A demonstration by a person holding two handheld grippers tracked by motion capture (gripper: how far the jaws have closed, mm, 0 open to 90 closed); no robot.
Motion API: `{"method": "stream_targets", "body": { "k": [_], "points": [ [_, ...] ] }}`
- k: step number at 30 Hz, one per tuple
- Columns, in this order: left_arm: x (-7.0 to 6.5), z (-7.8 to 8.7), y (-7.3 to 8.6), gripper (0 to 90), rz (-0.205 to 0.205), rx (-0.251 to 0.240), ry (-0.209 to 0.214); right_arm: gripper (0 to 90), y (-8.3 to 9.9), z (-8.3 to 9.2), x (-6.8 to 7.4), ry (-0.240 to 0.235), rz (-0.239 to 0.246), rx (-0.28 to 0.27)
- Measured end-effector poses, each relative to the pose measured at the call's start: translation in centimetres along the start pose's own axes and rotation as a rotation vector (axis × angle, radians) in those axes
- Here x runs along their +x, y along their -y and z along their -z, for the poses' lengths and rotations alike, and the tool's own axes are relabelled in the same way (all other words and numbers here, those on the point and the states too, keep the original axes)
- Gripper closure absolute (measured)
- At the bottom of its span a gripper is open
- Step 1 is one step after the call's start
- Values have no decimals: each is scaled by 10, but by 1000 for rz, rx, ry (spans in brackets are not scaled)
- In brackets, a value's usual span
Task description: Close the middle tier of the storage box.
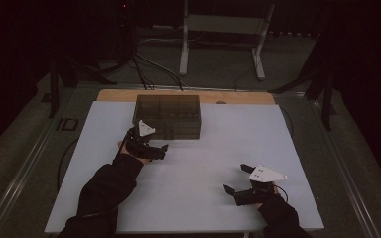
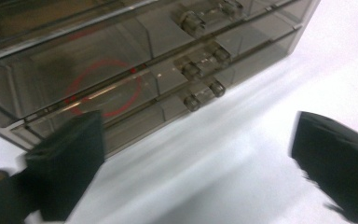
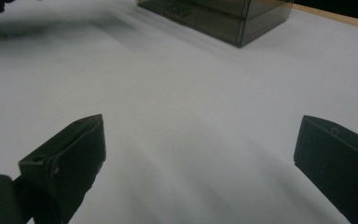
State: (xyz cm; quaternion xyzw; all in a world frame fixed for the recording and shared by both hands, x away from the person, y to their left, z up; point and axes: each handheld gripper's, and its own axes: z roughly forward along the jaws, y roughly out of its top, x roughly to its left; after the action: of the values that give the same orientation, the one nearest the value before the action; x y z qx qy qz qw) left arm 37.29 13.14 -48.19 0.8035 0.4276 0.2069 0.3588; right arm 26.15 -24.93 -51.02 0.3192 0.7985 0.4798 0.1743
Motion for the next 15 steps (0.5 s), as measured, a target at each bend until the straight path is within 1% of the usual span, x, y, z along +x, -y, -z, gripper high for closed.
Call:
{"method": "stream_targets", "body": {
  "k": [3,6,7,8,9,10,15],
  "points": [
    [0,0,0,37,-6,3,21,24,0,0,0,1,-1,0],
    [1,0,1,37,-22,14,63,24,0,-1,0,-2,0,3],
    [1,-1,1,37,-19,16,87,24,0,-1,-1,-3,-2,4],
    [1,-1,1,37,-19,16,87,24,0,-1,-1,-3,-2,4],
    [2,-1,1,37,-16,32,138,24,-1,-1,0,-3,-1,1],
    [2,-1,1,37,-29,37,157,24,-1,-1,0,-4,-1,0],
    [2,1,0,37,-47,22,206,24,-1,-1,0,-5,-2,0]
  ]
}}
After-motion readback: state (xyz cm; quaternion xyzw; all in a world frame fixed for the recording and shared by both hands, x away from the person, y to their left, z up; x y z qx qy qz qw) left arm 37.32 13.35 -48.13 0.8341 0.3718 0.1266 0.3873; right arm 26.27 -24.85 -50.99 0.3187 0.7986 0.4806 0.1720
